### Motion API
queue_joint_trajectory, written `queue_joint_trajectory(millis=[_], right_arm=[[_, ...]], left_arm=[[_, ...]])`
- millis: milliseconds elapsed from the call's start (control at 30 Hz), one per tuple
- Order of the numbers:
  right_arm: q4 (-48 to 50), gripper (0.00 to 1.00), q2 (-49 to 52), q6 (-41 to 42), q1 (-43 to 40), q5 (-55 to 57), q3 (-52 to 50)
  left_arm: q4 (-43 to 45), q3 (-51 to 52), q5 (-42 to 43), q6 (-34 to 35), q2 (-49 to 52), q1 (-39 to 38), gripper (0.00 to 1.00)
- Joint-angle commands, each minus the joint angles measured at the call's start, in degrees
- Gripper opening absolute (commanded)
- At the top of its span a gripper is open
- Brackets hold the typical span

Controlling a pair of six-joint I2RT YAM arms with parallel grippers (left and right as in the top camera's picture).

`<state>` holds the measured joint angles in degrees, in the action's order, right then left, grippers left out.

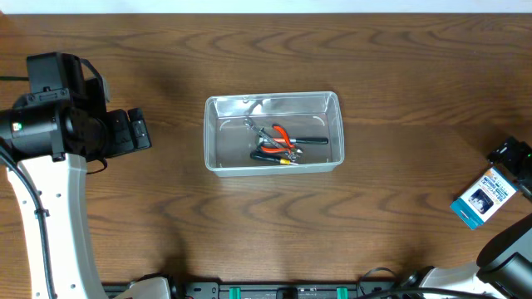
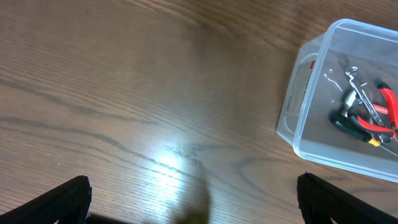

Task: Pack container
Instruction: 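Move the right gripper to the blue-white screwdriver set box and grasp it, then lift the box with the right gripper and place it into the container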

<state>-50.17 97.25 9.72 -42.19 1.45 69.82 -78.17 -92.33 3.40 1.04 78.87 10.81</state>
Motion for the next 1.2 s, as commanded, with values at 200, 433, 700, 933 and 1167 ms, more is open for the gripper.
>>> queue_joint_trajectory(millis=[200,433,700,933,1167], right_arm=[[6.78,0.99,-0.07,-2.75,-0.11,-0.42,-8.39],[12.50,0.99,-0.04,-2.73,-0.26,-0.39,-13.09],[16.55,0.99,0.96,-2.71,-0.28,-0.20,-15.65],[17.64,0.99,3.76,-2.71,-0.92,-0.22,-15.65],[17.64,0.99,7.91,-2.34,-1.07,-0.87,-15.65]], left_arm=[[-0.24,0.07,-0.68,-0.59,0.11,0.02,0.98],[-0.24,0.07,-0.68,-0.59,0.11,0.02,0.98],[-0.28,0.07,-0.68,-0.59,0.11,0.02,0.98],[-0.46,0.07,-0.68,-0.59,0.09,0.02,0.98],[-0.46,0.07,-0.68,-0.59,0.11,0.02,0.98]])
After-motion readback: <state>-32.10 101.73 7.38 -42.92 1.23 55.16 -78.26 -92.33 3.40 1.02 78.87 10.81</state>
